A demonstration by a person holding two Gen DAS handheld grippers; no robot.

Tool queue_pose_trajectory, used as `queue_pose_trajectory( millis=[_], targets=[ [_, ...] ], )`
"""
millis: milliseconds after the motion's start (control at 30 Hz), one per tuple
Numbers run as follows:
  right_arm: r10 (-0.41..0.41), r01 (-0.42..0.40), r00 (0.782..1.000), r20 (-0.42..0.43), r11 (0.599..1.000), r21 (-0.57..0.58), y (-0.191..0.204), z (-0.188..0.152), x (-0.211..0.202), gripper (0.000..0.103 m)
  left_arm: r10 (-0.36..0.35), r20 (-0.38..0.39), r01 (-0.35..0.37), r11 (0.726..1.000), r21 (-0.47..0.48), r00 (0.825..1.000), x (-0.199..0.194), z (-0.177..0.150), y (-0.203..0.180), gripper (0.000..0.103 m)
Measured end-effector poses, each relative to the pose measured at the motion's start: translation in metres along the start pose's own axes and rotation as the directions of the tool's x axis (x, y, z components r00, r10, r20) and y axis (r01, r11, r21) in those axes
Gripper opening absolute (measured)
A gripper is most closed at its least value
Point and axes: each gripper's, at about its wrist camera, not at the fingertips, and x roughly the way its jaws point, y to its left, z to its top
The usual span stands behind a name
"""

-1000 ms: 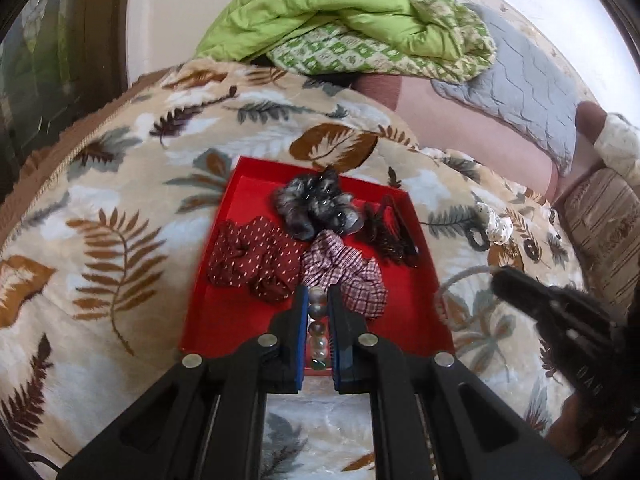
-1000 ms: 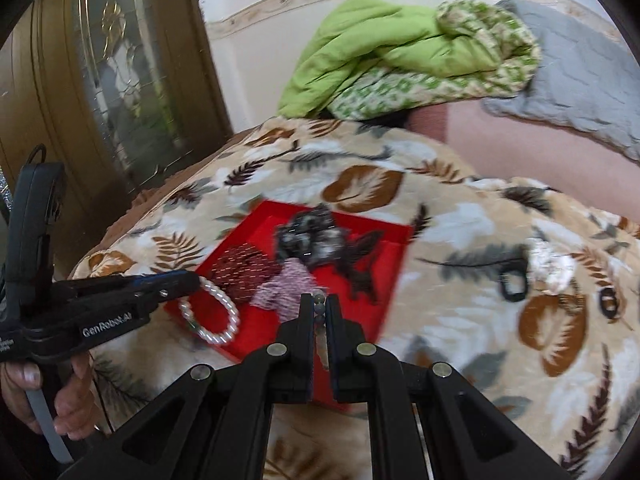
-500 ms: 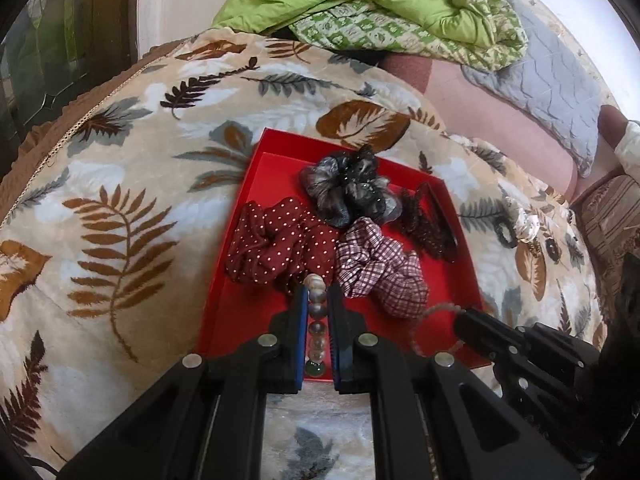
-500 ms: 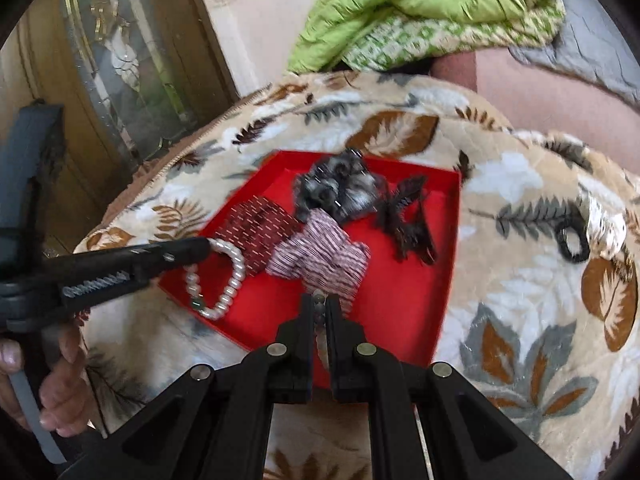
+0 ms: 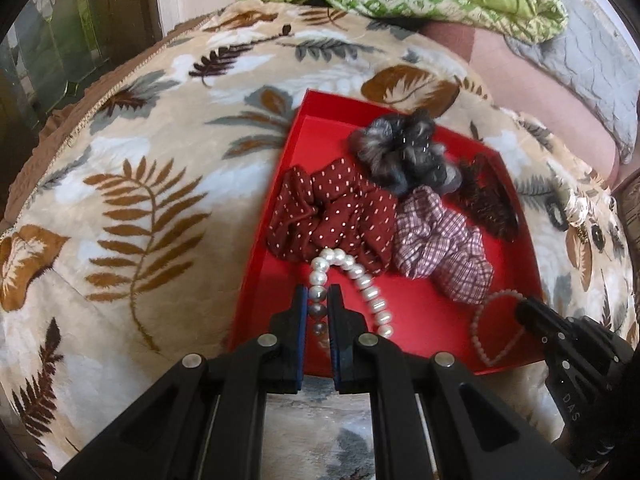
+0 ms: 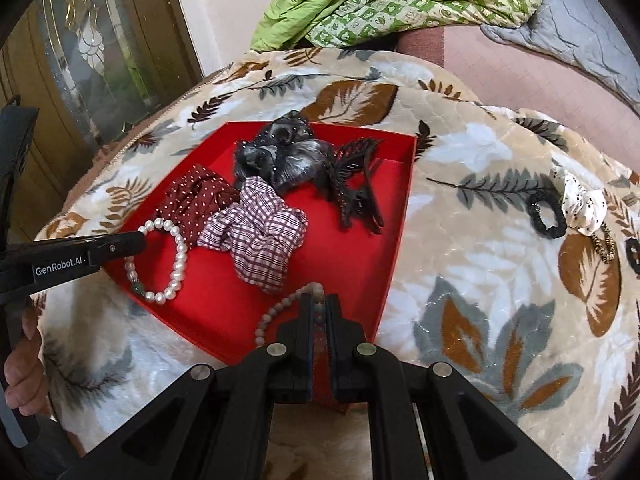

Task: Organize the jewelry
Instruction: 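Carry pearl bracelets into the red tray with both tools and open them, then raise both open tools away from the red tray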

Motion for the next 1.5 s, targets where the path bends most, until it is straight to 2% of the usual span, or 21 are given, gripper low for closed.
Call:
queue_pose_trajectory(
  millis=[300, 400, 433, 533, 567, 600, 633, 700, 733, 800, 867, 933, 1033, 1133, 1233, 1333, 1500],
  targets=[
    [-0.024, 0.024, 1.000, -0.004, 0.999, -0.025, 0.004, -0.002, 0.005, 0.007, 0.036, -0.027, -0.034, 0.998, 0.046, 0.999, 0.008, -0.004, -0.009, 0.009],
    [-0.008, 0.007, 1.000, -0.011, 1.000, -0.020, 0.003, -0.003, 0.006, 0.007, 0.052, -0.019, -0.051, 0.997, 0.055, 0.998, 0.007, -0.004, -0.011, 0.009],
    [-0.007, 0.007, 1.000, -0.011, 1.000, -0.020, 0.003, -0.003, 0.006, 0.007, 0.062, -0.013, -0.061, 0.996, 0.064, 0.998, 0.006, -0.004, -0.013, 0.011],
    [-0.009, 0.009, 1.000, -0.010, 1.000, -0.014, 0.002, -0.003, 0.004, 0.008, 0.087, 0.027, -0.089, 0.992, 0.085, 0.996, 0.001, -0.004, -0.016, 0.032],
    [-0.006, 0.006, 1.000, -0.008, 1.000, -0.009, 0.000, -0.002, 0.002, 0.009, 0.090, 0.045, -0.093, 0.992, 0.089, 0.995, -0.002, -0.004, -0.017, 0.034],
    [-0.005, 0.005, 1.000, -0.007, 1.000, -0.005, 0.000, -0.001, 0.000, 0.017, 0.093, 0.069, -0.100, 0.991, 0.094, 0.993, -0.007, -0.004, -0.018, 0.035],
    [-0.005, 0.005, 1.000, -0.005, 1.000, -0.001, -0.001, 0.000, -0.003, 0.030, 0.095, 0.090, -0.103, 0.990, 0.096, 0.991, -0.011, -0.003, -0.019, 0.039],
    [-0.003, 0.003, 1.000, 0.021, 1.000, 0.002, -0.003, 0.002, -0.015, 0.038, 0.085, 0.138, -0.098, 0.991, 0.093, 0.987, -0.022, -0.003, -0.020, 0.042],
    [-0.005, 0.004, 1.000, 0.031, 1.000, 0.002, -0.004, 0.003, -0.020, 0.038, 0.079, 0.177, -0.096, 0.991, 0.090, 0.981, -0.030, -0.003, -0.021, 0.043],
    [-0.008, 0.007, 0.998, 0.062, 1.000, 0.012, -0.008, 0.007, -0.039, 0.039, 0.060, 0.249, -0.082, 0.993, 0.079, 0.967, -0.047, -0.003, -0.024, 0.051],
    [-0.009, 0.005, 0.996, 0.087, 0.999, 0.035, -0.014, 0.012, -0.060, 0.046, 0.058, 0.311, -0.080, 0.995, 0.059, 0.949, -0.061, -0.004, -0.027, 0.068],
    [-0.018, 0.010, 0.992, 0.123, 0.998, 0.067, -0.026, 0.013, -0.090, 0.066, 0.053, 0.379, -0.075, 0.996, 0.045, 0.924, -0.075, -0.008, -0.034, 0.070],
    [-0.035, 0.021, 0.985, 0.172, 0.996, 0.085, -0.040, 0.000, -0.131, 0.081, 0.026, 0.403, -0.051, 0.997, 0.050, 0.915, -0.086, -0.019, -0.051, 0.071],
    [-0.067, 0.043, 0.975, 0.211, 0.993, 0.114, -0.058, -0.025, -0.160, 0.088, -0.015, 0.419, -0.010, 0.998, 0.057, 0.908, -0.093, -0.042, -0.077, 0.071],
    [-0.113, 0.071, 0.962, 0.250, 0.982, 0.173, -0.082, -0.048, -0.178, 0.089, -0.046, 0.415, 0.008, 0.996, 0.091, 0.909, -0.095, -0.068, -0.108, 0.071],
    [-0.135, 0.080, 0.957, 0.258, 0.974, 0.211, -0.105, -0.051, -0.189, 0.089, -0.044, 0.396, -0.024, 0.986, 0.166, 0.917, -0.100, -0.091, -0.143, 0.071],
    [-0.151, 0.061, 0.947, 0.282, 0.951, 0.302, -0.138, -0.052, -0.207, 0.089, -0.023, 0.411, -0.062, 0.980, 0.192, 0.911, -0.131, -0.116, -0.178, 0.072]
  ],
)
